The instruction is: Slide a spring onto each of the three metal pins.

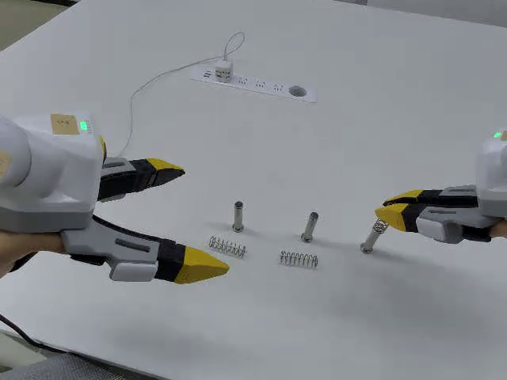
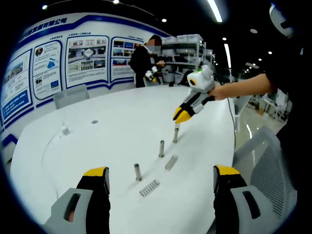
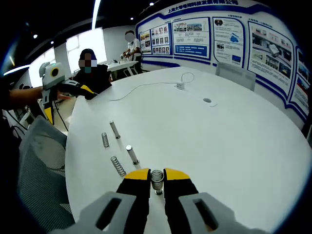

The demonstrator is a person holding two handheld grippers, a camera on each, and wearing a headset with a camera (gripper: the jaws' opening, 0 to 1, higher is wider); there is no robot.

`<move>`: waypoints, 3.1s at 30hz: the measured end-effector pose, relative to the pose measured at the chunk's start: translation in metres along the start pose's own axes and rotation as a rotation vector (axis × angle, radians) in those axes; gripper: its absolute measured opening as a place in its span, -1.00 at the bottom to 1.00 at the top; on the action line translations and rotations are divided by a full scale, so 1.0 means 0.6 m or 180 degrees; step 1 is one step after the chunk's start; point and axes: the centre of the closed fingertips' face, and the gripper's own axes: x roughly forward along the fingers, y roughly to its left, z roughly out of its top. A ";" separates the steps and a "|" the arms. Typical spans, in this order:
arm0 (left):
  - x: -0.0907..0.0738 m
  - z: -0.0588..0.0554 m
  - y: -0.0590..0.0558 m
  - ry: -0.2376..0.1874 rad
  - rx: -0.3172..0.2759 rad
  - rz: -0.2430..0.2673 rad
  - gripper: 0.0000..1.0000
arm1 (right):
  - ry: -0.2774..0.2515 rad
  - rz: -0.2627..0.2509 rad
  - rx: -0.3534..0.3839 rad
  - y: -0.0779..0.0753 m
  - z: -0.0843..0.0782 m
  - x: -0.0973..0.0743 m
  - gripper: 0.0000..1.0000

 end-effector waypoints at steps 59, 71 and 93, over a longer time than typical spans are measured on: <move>-0.023 -0.006 -0.011 0.0041 -0.0071 0.0056 0.82 | 0.0292 -0.0030 -0.0511 0.021 -0.060 0.050 -0.73; -0.024 0.003 -0.021 0.0049 -0.0001 0.0027 0.82 | 0.0068 -0.0051 -0.0566 0.027 -0.023 0.027 -0.61; -0.022 0.037 -0.026 -0.0058 0.0133 0.0013 0.82 | 0.0145 0.0402 -0.0944 0.140 -0.017 0.049 -0.60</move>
